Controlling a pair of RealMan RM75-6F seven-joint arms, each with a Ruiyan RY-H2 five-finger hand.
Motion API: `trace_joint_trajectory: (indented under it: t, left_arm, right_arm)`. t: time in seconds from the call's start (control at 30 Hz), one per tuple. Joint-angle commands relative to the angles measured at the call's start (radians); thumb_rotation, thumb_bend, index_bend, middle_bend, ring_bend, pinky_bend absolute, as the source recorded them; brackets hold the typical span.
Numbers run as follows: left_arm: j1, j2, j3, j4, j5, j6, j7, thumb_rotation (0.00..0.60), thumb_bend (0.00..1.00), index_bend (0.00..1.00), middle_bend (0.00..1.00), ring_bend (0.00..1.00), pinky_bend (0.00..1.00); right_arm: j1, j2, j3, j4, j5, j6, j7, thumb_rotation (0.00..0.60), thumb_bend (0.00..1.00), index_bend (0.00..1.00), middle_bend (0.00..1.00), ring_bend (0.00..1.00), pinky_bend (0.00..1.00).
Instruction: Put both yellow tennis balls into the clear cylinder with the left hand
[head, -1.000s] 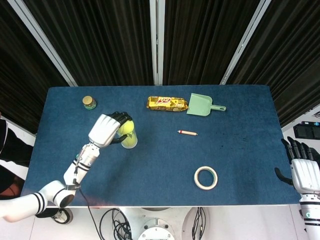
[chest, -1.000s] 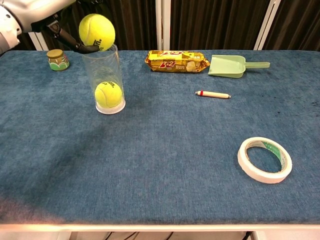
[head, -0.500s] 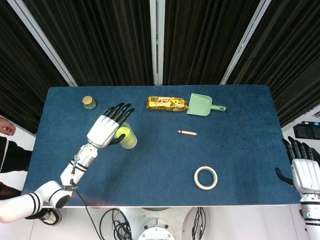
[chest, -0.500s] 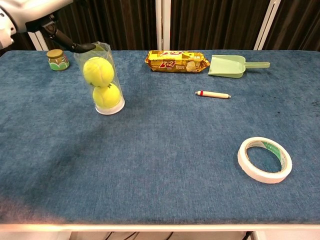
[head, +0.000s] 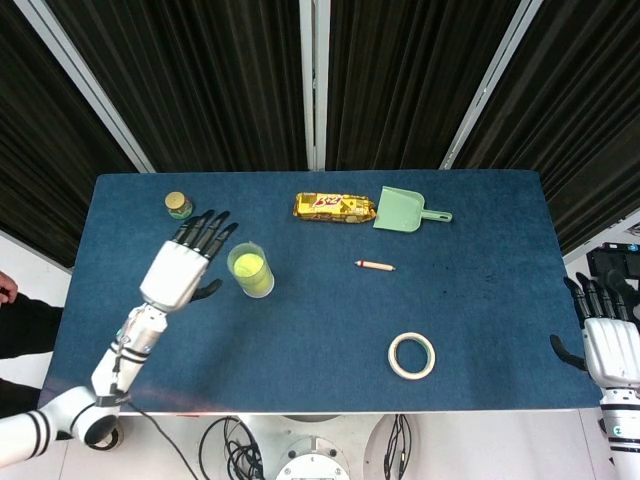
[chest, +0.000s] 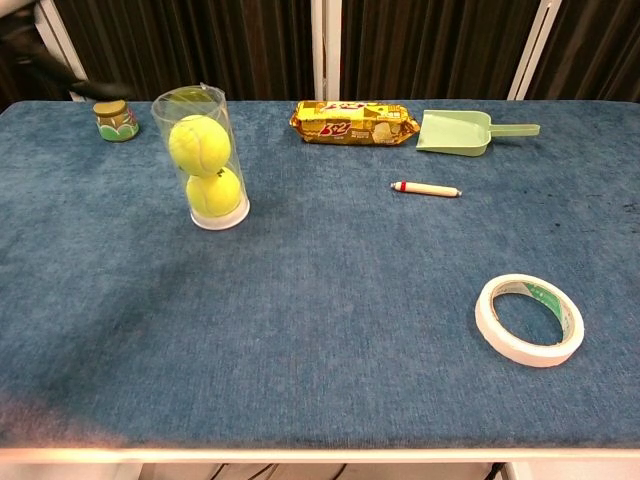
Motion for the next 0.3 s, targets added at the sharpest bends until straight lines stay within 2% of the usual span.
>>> trace_joint_trajectory:
  t: [0.03, 0.13, 0.3]
  left_arm:
    - [0.16, 0.102, 0.093, -0.068, -0.028, 0.121, 0.02, 0.6, 0.1, 0.1, 0.04, 0.0, 0.15]
    - [0.264, 0.133, 0.15, -0.029, -0.027, 0.2, -0.064, 0.6, 0.06, 0.07, 0.04, 0.0, 0.14]
    - [0.389, 0.126, 0.208, 0.072, -0.037, 0.269, -0.204, 0.6, 0.03, 0.05, 0.04, 0.0, 0.13]
  right_arm:
    - [0.001, -0.003, 0.001, 0.003, -0.004, 0.005, -0.001, 0.6, 0.24, 0.0, 0.0, 0.0, 0.0]
    - [-0.002, -0.012, 0.004, 0.01, -0.008, 0.019, -0.008, 0.6, 0.24, 0.0, 0.0, 0.0, 0.0]
    - [-0.014, -0.043, 0.008, 0.043, -0.035, 0.072, -0.005, 0.6, 0.24, 0.0, 0.0, 0.0, 0.0]
